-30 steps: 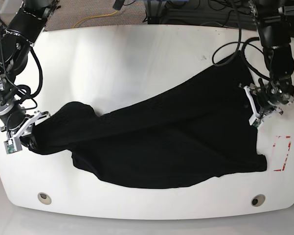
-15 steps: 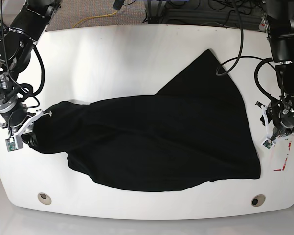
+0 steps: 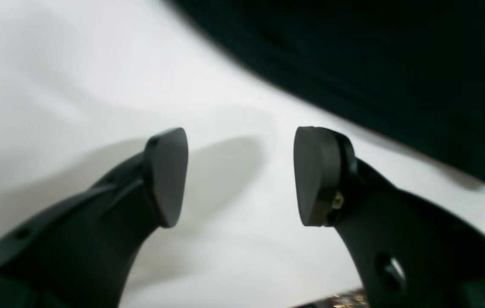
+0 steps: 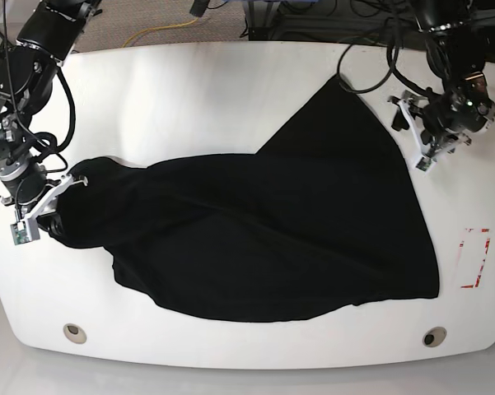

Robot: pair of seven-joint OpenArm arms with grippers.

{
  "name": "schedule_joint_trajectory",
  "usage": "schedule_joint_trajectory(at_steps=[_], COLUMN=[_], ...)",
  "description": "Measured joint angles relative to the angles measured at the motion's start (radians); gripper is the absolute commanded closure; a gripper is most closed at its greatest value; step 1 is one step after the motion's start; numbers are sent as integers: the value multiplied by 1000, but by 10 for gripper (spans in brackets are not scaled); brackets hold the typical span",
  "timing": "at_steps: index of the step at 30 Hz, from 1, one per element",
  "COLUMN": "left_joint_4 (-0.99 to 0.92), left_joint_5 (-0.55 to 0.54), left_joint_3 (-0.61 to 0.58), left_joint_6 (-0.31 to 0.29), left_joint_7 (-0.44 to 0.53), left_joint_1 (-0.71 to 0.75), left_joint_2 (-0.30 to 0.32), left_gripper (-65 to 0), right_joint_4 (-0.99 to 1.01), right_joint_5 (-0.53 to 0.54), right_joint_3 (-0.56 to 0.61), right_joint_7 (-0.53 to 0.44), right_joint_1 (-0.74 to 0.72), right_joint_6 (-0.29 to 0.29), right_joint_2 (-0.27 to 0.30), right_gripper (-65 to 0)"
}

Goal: Fold the T-shirt properly
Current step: 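Pull the grasped fabric with the left gripper away from the right gripper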

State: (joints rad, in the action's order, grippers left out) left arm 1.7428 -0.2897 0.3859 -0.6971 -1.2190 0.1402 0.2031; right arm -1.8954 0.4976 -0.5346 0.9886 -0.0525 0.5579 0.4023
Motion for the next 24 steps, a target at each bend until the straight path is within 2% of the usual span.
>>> schedule_joint_trajectory(at_steps=[4, 8, 12, 15, 21, 24], left_joint_4=[81, 148, 197, 202, 202, 202], left_joint_5=[0, 0, -2, -3, 0, 1], left_joint_3=[1, 3, 2, 1, 10, 50], left_joint_6=[0, 0, 0, 0, 0, 0], left_joint_7=[4, 7, 7, 7, 3, 5], left_joint_1=[62, 74, 76, 77, 172, 208], left_joint_2=[-79, -171, -252, -276, -276, -288], left_gripper=[-364, -364, -365, -365, -365, -365], right_joint_4=[0, 2, 3, 3, 3, 3], right_joint_5=[3, -24, -63, -69, -69, -69], right_joint_3=[-2, -45, -51, -51, -51, -51], right_joint_7=[-14, -8, -11, -11, -11, -11], right_joint_1=[40, 56, 54, 55, 53, 55], right_joint_6=[0, 2, 1, 2, 4, 4], right_joint_2=[-8, -73, -94, -94, -94, -92], right_gripper=[0, 0, 0, 0, 0, 0])
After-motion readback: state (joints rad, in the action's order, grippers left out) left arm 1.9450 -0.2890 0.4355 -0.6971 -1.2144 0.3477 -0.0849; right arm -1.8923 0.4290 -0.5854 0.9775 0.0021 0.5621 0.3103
